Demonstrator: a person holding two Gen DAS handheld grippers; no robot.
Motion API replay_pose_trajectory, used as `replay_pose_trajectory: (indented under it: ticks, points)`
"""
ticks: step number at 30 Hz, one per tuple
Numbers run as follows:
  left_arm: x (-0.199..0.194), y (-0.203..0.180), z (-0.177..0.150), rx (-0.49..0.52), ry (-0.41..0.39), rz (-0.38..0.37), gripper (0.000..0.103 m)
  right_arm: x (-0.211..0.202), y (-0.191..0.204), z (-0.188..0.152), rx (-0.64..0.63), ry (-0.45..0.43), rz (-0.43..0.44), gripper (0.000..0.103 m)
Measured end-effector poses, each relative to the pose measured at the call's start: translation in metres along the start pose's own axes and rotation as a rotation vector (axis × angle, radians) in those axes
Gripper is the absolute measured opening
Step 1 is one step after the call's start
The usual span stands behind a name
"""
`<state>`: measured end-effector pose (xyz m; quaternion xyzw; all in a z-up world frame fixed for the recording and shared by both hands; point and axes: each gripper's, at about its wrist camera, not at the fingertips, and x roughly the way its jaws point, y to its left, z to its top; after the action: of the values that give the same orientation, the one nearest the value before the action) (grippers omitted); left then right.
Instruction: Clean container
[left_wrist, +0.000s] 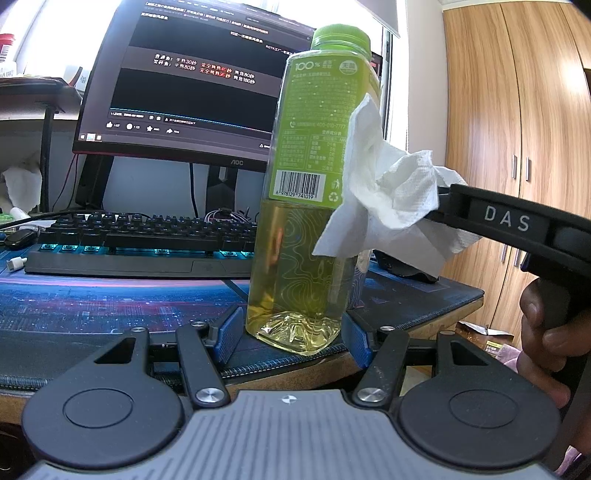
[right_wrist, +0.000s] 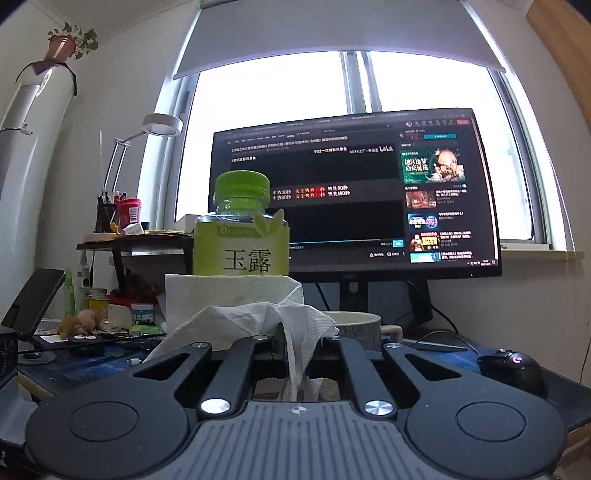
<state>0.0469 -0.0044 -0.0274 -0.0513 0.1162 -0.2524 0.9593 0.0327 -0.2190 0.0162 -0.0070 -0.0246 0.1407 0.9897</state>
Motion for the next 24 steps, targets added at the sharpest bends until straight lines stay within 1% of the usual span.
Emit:
replay_pose_trajectory:
  ticks: [9, 14, 18, 24]
  points:
    - [0.000, 0.000, 0.000, 0.000, -0.001, -0.001, 0.063, 0.013, -0.005, -0.013, 0.010, 0.058, -0.021, 0.008]
    - [-0.001, 0.001, 0.000, -0.002, -0.001, -0.002, 0.063, 0.008, -0.004, -0.008, 0.007, 0.038, -0.019, 0.008]
    - [-0.001, 0.002, 0.001, -0.002, 0.000, -0.004, 0.063, 0.001, 0.001, -0.002, -0.006, 0.006, -0.006, 0.008]
    - [-0.001, 0.001, 0.001, 0.000, 0.001, -0.004, 0.063, 0.006, -0.001, -0.005, -0.001, 0.028, -0.015, 0.008]
